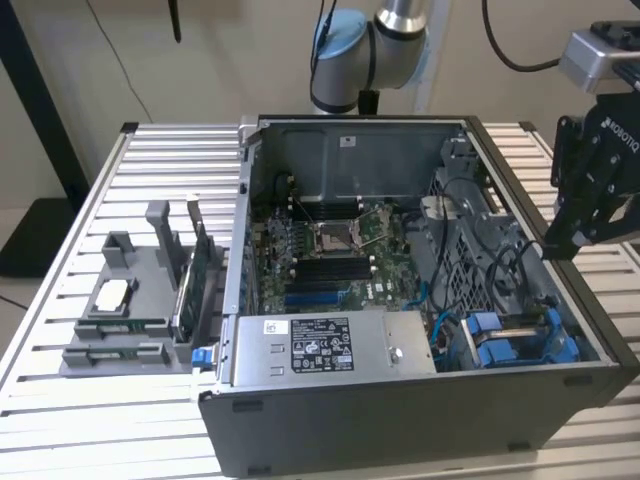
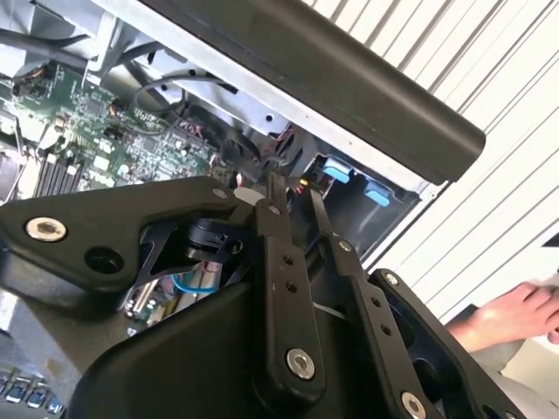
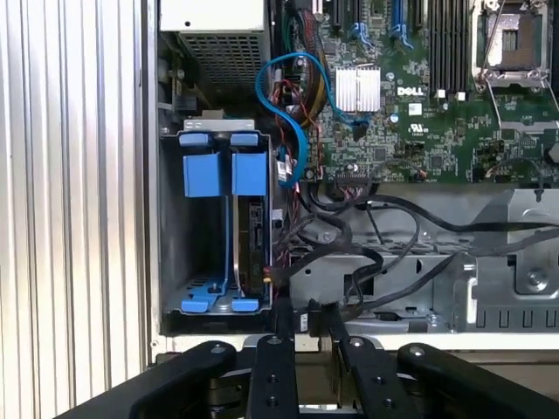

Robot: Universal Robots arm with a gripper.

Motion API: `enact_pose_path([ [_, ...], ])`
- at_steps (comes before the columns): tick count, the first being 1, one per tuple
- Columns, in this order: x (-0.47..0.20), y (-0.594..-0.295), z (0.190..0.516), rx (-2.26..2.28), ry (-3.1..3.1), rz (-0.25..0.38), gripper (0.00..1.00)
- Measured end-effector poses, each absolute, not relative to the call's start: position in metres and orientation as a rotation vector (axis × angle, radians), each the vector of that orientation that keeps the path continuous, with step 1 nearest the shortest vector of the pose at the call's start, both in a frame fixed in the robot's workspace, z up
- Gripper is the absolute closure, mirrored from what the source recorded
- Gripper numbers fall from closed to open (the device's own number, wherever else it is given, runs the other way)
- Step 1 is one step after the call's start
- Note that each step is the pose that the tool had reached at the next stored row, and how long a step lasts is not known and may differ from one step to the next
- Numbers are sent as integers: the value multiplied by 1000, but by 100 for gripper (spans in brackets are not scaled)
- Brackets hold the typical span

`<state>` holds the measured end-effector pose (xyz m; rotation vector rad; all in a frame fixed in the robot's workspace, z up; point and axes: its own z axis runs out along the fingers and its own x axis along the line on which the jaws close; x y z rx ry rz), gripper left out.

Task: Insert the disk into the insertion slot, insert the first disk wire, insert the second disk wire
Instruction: 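Insert the second disk wire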

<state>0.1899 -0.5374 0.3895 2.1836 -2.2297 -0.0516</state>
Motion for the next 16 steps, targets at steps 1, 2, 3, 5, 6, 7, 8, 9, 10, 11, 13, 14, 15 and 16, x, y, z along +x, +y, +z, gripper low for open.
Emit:
enact_pose_path([
  [1,190,-537,389,2181,-2228,-57,73],
  [2,190,-537,388,2180,-2227,-62,73],
  [3,190,-537,388,2180,-2227,-66,73],
  [5,190,-537,387,2180,-2227,-73,73],
  [6,190,-537,387,2180,-2228,-77,73],
  [7,190,-537,386,2180,-2229,-82,73],
  [8,190,-537,386,2183,-2232,-90,73],
  [9,190,-537,386,2186,-2237,-101,73],
  [10,190,-537,386,2191,-2244,-114,73],
  [11,190,-537,385,2194,-2249,-124,73],
  [13,190,-538,385,2197,-2257,-141,73],
  [14,190,-538,385,2198,-2259,-147,73],
  [15,190,-539,384,2198,-2260,-153,73],
  [16,190,-540,384,2197,-2260,-159,73],
])
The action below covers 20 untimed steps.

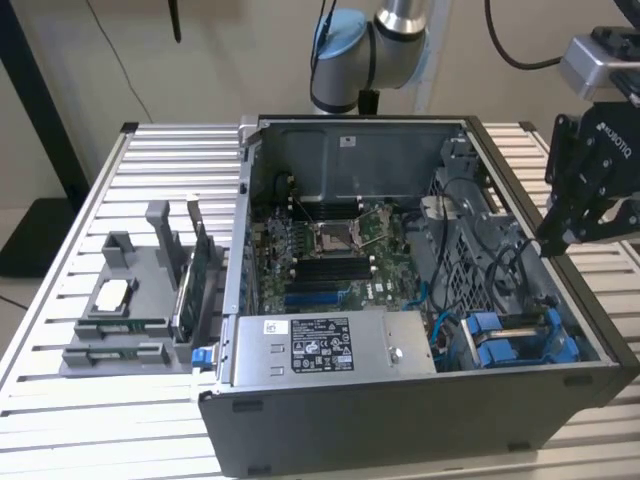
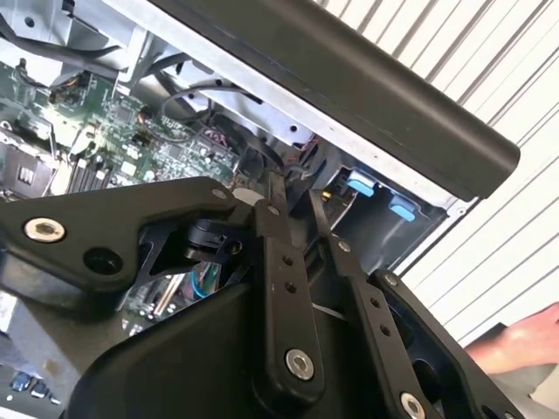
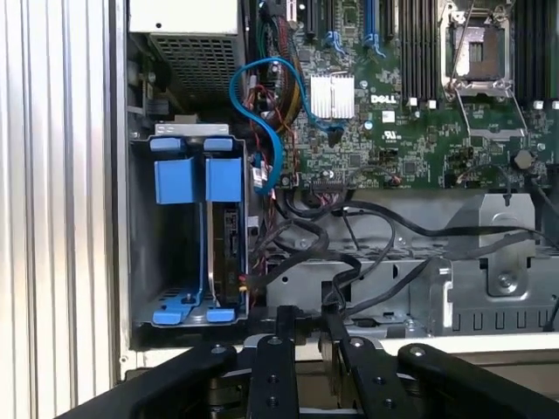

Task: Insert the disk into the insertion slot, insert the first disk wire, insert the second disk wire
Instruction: 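Insert the second disk wire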

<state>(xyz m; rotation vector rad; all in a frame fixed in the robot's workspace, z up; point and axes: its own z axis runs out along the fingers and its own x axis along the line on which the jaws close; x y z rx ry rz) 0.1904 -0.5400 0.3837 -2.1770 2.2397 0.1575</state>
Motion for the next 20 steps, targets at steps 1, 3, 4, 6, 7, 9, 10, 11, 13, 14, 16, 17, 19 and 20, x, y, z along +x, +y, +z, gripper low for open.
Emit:
enact_pose_path([
  [1,191,-541,383,-2178,2241,164,73],
  [3,190,-542,383,-2178,2242,173,73],
  [4,190,-542,383,-2178,2242,175,73],
  [6,191,-542,383,-2178,2241,177,75],
  [7,191,-542,383,-2178,2241,177,82],
  [9,191,-542,383,-2177,2241,178,82],
  [10,191,-542,383,-2177,2241,178,82],
  [11,191,-542,383,-2177,2240,178,82],
  [13,191,-542,383,-2177,2240,178,84],
  [14,191,-542,383,-2177,2240,179,84],
  [16,190,-542,383,-2177,2240,179,84],
  [17,190,-542,383,-2177,2240,179,84],
  [19,190,-542,384,-2177,2240,178,84],
  [20,189,-542,385,-2177,2240,179,84],
])
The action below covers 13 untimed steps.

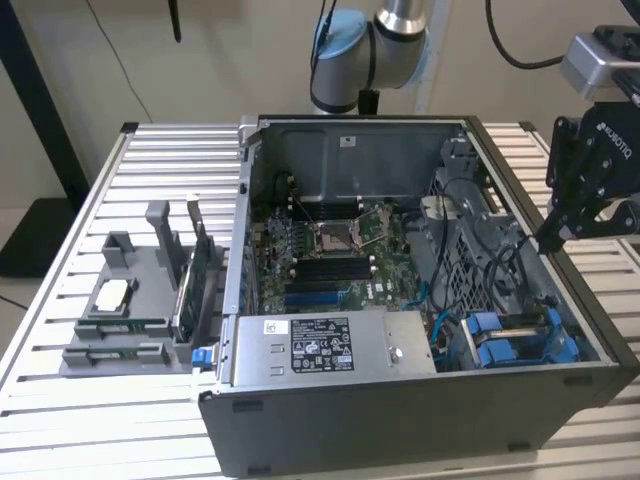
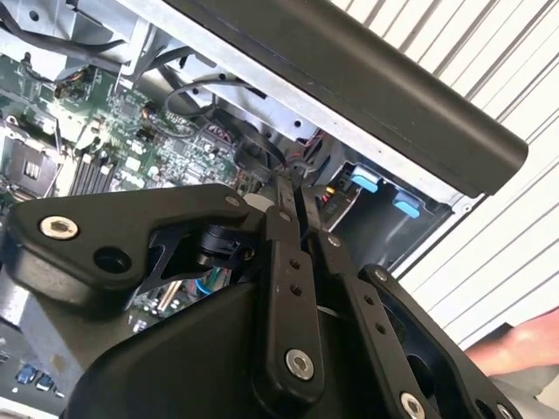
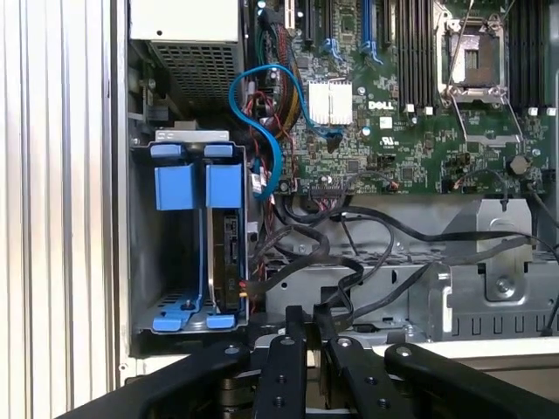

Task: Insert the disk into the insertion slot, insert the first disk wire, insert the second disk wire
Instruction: 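Insert the second disk wire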

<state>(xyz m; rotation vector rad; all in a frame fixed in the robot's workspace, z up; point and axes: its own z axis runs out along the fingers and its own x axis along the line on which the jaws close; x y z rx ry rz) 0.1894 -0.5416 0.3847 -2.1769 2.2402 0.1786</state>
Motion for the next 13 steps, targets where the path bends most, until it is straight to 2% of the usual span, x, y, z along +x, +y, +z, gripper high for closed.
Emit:
enact_pose_path([
  [13,180,-542,390,-2177,2240,179,84],
])
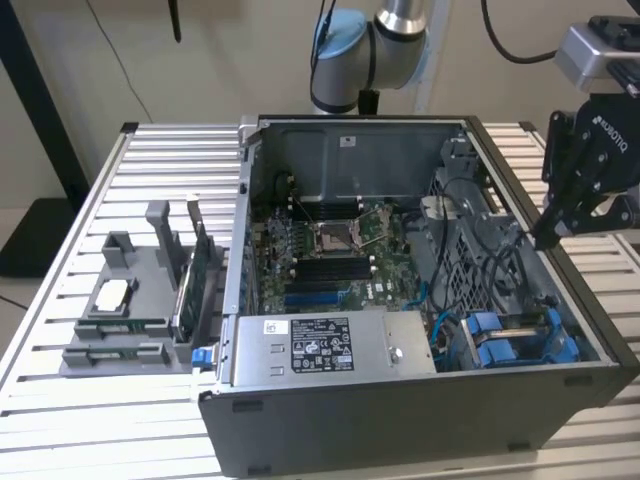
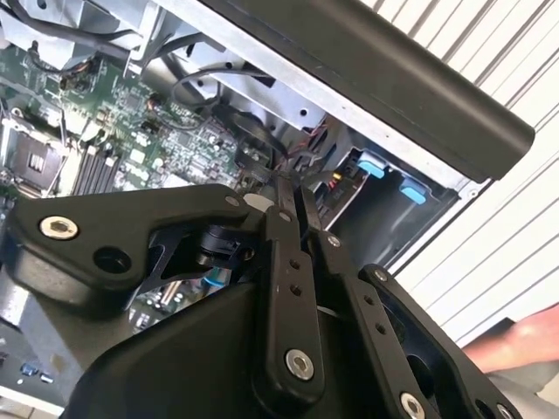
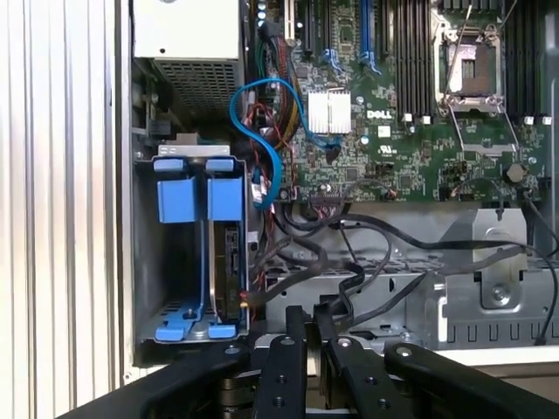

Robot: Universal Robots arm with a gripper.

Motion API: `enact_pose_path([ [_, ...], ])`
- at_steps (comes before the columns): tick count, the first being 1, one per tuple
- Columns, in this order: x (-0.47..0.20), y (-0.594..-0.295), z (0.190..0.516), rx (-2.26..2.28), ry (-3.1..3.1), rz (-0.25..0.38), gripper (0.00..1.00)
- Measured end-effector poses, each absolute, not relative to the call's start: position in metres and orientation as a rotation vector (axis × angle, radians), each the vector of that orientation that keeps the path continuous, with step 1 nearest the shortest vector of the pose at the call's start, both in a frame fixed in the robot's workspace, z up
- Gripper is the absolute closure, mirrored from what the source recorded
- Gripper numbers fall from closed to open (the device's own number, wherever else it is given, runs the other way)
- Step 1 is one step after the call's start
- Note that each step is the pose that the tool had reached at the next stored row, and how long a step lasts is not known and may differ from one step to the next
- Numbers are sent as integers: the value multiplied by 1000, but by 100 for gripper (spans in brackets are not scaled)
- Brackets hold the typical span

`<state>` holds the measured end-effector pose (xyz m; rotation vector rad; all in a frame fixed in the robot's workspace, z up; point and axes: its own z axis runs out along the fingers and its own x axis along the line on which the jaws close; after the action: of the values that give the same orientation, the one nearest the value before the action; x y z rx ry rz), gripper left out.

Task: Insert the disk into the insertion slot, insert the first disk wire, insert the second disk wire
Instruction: 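Insert the second disk wire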

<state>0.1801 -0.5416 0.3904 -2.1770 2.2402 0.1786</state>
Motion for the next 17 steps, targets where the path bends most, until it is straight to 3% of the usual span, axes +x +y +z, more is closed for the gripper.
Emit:
enact_pose_path([
  [17,164,-550,393,-2177,2240,179,84],
])
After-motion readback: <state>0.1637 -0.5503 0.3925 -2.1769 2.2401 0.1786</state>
